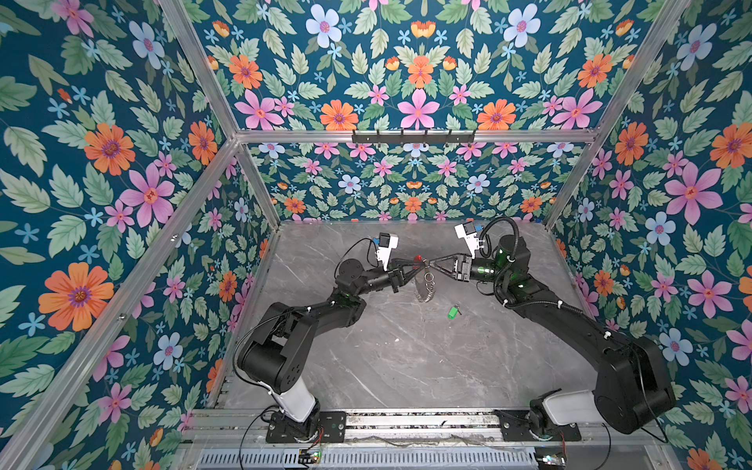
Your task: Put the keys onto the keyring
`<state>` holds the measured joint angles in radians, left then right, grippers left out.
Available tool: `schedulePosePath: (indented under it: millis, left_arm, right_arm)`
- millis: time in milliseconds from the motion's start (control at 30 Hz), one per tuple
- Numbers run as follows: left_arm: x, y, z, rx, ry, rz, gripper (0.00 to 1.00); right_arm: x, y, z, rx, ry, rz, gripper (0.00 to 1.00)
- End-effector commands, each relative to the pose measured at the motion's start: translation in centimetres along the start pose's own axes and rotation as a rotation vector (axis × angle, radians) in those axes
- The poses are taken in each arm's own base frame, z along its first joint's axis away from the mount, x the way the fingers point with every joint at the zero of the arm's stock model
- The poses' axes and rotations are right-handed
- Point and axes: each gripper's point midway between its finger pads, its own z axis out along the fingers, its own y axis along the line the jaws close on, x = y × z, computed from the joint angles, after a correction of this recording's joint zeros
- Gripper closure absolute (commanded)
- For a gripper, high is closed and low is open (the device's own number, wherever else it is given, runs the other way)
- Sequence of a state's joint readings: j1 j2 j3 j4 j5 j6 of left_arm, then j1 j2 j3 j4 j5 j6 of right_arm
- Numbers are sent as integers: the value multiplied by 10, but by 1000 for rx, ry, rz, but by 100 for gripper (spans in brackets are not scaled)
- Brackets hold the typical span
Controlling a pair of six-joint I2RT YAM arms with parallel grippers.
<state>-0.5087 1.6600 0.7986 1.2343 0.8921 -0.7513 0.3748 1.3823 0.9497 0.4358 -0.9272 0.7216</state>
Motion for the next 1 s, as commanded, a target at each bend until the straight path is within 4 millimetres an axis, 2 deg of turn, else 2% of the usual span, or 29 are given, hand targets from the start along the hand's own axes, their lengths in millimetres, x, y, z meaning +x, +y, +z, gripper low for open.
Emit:
schedulePosePath:
  millis: [0, 233, 533, 600, 733, 833, 967]
  left_arm:
    - [-7, -7, -1, 18, -23, 37, 100]
    - [-10, -6, 0, 14, -31, 32, 100]
    - [-10, -4, 2, 20, -36, 15, 100]
    - [-11, -5, 2, 20, -37, 14, 100]
    - [-11, -5, 2, 22, -36, 13, 100]
    - [-11, -5, 3, 27, -35, 10, 100]
    - [-10, -4, 4, 26, -34, 6, 100]
  right_arm:
    - [-2, -15, -5, 104, -33, -37, 68]
    - [-3, -37, -13, 266, -54, -45, 69]
    - [2, -24, 5, 224, -13, -95, 69]
    - [1, -23, 8, 216, -7, -94, 72]
    - [0, -22, 13, 210, -2, -96, 84]
    - [-1, -22, 14, 206, -3, -100, 87]
    - [-2, -22, 16, 204, -2, -99, 100]
